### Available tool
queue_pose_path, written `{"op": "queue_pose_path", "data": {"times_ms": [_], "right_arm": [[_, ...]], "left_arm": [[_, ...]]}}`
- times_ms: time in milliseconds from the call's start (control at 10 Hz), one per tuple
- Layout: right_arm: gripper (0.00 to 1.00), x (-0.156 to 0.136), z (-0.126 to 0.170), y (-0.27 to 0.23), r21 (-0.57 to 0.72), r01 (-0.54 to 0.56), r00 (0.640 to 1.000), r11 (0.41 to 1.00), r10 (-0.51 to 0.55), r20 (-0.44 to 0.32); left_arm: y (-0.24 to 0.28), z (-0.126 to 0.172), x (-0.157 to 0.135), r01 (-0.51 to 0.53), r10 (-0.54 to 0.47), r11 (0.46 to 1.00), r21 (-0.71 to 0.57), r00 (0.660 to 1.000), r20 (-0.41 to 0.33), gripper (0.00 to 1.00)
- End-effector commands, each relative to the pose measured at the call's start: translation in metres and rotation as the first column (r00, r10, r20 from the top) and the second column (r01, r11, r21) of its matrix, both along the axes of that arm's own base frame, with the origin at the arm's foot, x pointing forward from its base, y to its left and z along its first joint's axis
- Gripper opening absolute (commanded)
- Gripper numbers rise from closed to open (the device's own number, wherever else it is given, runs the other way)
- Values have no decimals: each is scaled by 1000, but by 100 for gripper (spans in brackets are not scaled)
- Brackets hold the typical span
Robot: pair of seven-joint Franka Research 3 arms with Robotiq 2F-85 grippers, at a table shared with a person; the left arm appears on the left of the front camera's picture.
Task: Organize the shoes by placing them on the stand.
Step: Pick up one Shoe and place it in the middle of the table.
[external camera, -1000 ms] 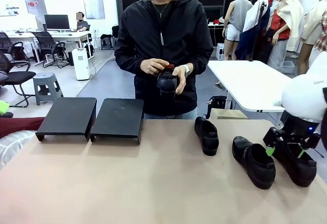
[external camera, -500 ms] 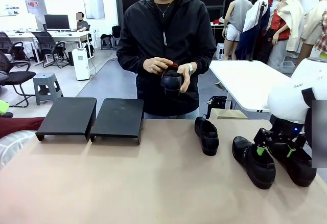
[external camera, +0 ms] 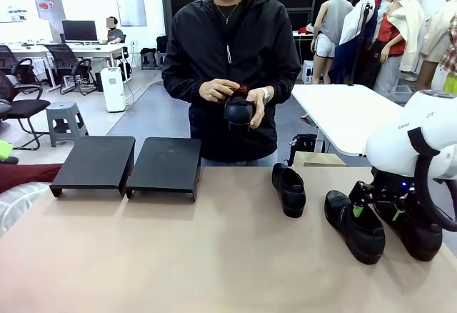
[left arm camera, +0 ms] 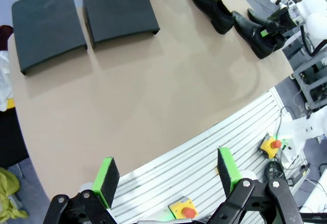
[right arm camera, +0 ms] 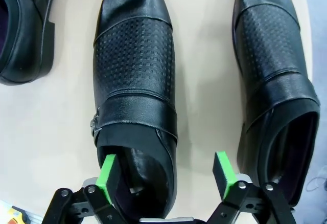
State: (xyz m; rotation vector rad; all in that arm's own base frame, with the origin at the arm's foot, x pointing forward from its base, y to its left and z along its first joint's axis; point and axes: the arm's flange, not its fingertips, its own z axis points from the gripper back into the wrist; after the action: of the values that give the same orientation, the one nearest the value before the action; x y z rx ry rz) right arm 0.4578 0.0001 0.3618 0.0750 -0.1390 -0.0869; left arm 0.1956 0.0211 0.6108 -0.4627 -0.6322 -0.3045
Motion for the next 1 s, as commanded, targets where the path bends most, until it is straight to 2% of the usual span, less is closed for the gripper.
{"op": "queue_pose_path", "data": {"times_ms": [0, 600, 900], "right_arm": [[0, 7, 1, 4, 18, 47, 999, 999, -47, -7], [0, 6, -7, -2, 20, 58, 998, 998, -58, -37], [0, 4, 5, -3, 2, 35, 999, 999, -35, -26]], "left_arm": [[2, 1, 0, 20, -20, 1000, -13, 1000, 6, 100], [2, 1, 0, 20, -20, 1000, -13, 1000, 6, 100], [2, 1, 0, 20, -20, 1000, -13, 1000, 6, 100]]}}
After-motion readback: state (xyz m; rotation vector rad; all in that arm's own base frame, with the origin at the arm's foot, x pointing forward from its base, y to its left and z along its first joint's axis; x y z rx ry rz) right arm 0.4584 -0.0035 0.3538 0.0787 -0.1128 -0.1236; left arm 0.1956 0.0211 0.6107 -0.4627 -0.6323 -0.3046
